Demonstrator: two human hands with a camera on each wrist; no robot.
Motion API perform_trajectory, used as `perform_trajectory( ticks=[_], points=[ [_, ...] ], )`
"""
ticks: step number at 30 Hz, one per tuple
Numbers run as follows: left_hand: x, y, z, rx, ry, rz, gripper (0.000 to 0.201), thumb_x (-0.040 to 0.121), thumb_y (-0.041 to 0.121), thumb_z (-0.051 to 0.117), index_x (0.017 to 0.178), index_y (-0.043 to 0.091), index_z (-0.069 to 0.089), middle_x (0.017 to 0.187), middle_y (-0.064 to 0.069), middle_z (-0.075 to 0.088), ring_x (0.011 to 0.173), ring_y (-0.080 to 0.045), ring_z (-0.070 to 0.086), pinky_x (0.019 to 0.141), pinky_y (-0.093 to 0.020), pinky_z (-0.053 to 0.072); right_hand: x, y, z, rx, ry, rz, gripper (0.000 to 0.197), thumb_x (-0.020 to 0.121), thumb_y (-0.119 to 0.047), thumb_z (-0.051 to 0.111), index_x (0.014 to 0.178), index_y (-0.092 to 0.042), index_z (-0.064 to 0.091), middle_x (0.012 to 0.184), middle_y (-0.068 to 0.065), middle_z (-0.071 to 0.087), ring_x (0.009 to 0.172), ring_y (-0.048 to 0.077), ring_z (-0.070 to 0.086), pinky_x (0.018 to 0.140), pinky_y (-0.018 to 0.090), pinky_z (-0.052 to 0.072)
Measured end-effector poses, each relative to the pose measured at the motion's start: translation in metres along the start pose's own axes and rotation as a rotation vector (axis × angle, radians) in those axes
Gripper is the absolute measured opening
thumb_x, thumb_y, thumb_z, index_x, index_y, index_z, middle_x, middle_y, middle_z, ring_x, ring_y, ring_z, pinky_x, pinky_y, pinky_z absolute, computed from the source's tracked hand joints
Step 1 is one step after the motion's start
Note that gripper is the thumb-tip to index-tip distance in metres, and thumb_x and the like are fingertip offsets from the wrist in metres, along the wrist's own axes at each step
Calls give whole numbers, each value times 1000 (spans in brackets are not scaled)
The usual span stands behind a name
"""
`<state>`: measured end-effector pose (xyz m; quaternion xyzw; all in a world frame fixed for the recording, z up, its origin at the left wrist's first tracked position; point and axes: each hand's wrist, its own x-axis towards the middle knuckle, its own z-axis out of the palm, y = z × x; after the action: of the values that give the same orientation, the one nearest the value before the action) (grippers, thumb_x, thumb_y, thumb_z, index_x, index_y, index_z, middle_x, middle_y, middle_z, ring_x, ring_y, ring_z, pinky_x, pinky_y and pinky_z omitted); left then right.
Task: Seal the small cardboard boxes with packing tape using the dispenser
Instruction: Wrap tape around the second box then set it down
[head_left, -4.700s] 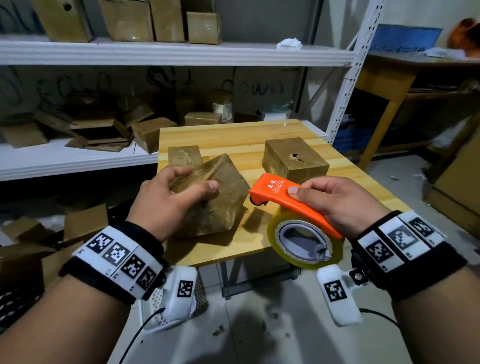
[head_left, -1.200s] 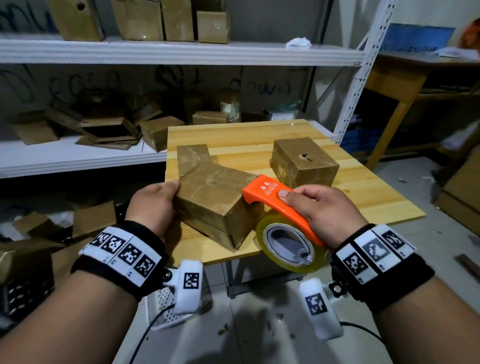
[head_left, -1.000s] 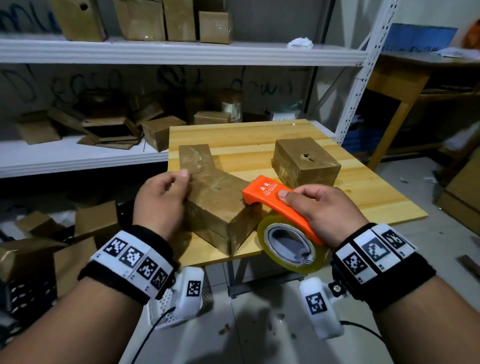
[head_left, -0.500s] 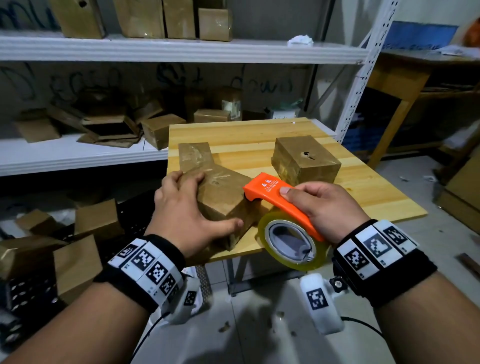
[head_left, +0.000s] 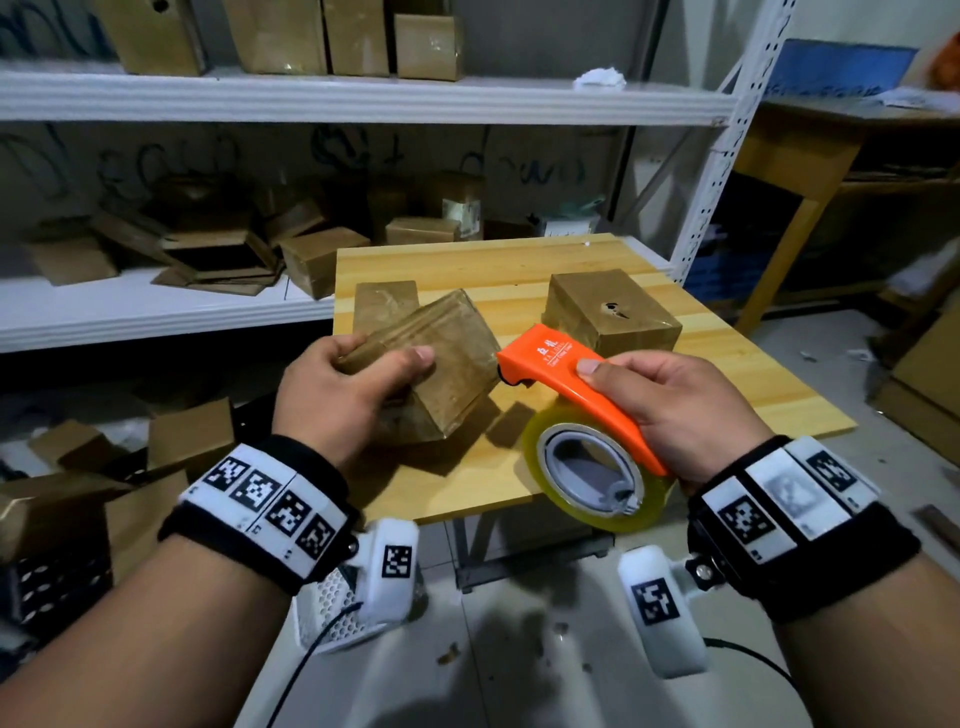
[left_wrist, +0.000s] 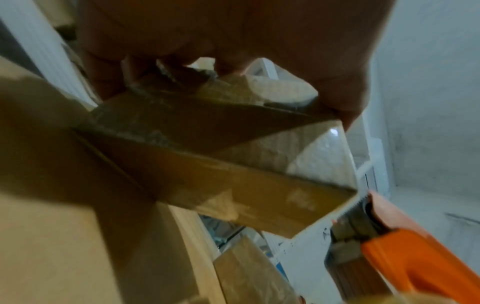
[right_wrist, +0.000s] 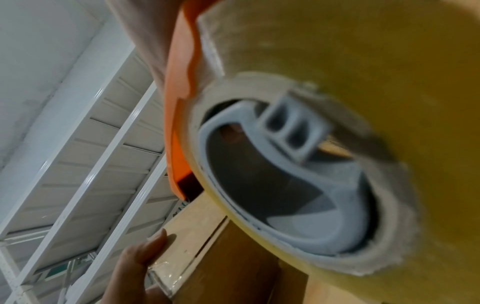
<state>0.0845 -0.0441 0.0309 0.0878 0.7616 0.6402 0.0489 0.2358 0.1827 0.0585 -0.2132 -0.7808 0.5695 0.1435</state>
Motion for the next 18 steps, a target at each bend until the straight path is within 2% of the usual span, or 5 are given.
perform_trajectory(
  ticks=[5, 10, 12, 15, 18],
  points=[
    [-1, 4, 0, -48, -1, -24, 105, 42, 72, 86, 132, 22, 66, 120, 3, 72, 105, -19, 71, 86, -42, 61, -1, 2, 0, 12, -17, -11, 35, 85, -51, 76, 90, -17, 81, 79, 10, 80, 67, 24, 76, 73, 40, 61],
    [-5, 11, 0, -129, -35, -53, 103, 42, 66, 85, 131, 19, 67, 117, -1, 74, 98, -17, 73, 63, -26, 58, 0, 4, 3, 43, -26, -13, 43, 76, -56, 77, 91, -15, 80, 80, 11, 80, 68, 26, 75, 75, 43, 61],
    [-7, 15, 1, -170, -42, -86, 84, 57, 53, 89, 128, 15, 68, 113, -3, 74, 89, -15, 75, 52, -20, 57, 1, 5, 5, 41, -25, -3, 41, 79, -54, 78, 91, -15, 80, 79, 10, 80, 68, 26, 75, 76, 44, 61],
    [-12, 22, 1, -233, -66, -149, 42, 83, 27, 84, 118, 9, 69, 105, -8, 73, 60, -5, 73, 42, -18, 52, 2, 8, 7, 20, -30, -1, 37, 86, -51, 75, 93, -16, 80, 81, 10, 81, 71, 27, 76, 81, 47, 62],
    [-15, 25, -1, -277, -95, -189, 40, 87, 25, 81, 119, 6, 67, 106, -12, 72, 56, -9, 73, 41, -20, 52, 1, 7, 9, 24, -43, -6, 43, 81, -55, 75, 95, -15, 80, 81, 9, 80, 70, 25, 76, 79, 45, 61]
  ],
)
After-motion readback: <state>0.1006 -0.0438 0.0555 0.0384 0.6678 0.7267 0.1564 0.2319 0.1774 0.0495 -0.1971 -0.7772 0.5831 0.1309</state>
